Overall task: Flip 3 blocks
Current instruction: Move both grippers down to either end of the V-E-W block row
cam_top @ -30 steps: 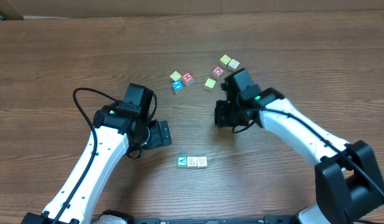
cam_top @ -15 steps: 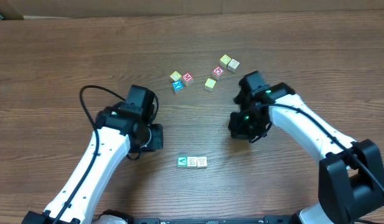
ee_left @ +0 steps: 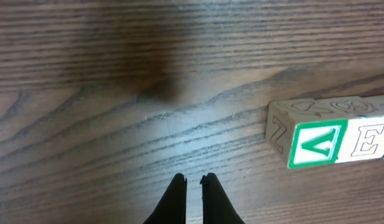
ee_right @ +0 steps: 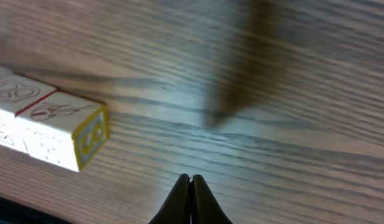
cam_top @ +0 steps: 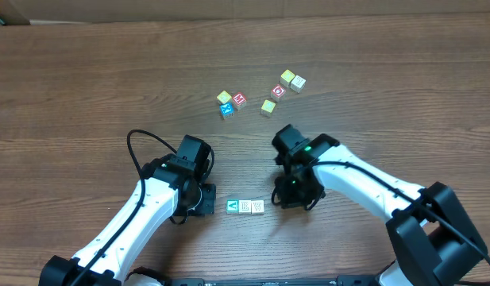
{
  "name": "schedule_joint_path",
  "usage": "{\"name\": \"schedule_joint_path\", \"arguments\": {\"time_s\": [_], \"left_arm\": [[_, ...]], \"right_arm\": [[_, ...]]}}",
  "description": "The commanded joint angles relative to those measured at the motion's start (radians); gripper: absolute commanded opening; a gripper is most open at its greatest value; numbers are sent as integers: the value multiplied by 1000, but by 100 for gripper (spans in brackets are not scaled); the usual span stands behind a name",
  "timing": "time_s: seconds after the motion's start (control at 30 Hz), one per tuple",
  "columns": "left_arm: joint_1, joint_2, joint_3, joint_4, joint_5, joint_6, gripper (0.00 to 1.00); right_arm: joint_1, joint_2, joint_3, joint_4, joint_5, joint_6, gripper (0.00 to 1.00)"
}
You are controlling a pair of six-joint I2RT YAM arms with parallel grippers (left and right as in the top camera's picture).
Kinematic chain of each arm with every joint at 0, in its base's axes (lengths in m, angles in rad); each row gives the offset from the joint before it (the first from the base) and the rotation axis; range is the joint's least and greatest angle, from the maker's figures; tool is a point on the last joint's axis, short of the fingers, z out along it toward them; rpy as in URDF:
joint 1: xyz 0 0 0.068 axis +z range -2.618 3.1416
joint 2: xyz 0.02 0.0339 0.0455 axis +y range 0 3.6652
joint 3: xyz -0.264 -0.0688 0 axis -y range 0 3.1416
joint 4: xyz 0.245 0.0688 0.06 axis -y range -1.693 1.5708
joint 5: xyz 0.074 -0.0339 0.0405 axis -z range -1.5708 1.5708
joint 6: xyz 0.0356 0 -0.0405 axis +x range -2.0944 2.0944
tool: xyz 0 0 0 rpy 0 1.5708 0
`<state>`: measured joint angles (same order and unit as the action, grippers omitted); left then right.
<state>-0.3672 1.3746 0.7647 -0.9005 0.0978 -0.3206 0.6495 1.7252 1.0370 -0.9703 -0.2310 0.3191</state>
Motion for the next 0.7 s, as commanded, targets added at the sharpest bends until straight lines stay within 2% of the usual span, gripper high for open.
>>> {"name": "schedule_joint_path", "arguments": {"time_s": [0.0, 0.23, 0.33, 0.57, 0.67], "left_arm": [[-6, -11, -11, 30, 52, 32, 4], [-6, -5, -11, 65, 57, 62, 4], [-6, -5, -11, 64, 56, 95, 4], [-6, -5, -12, 65, 56, 116, 4], [-6, -5, -17, 72, 56, 115, 4]], "right_arm": [[63, -9, -4, 10, 54, 60, 4], [143, -9, -4, 34, 74, 249, 4], [157, -9, -4, 50, 62, 265, 4], [181, -9, -4, 91, 35, 416, 4], [190, -9, -4, 110, 32, 419, 4]]}}
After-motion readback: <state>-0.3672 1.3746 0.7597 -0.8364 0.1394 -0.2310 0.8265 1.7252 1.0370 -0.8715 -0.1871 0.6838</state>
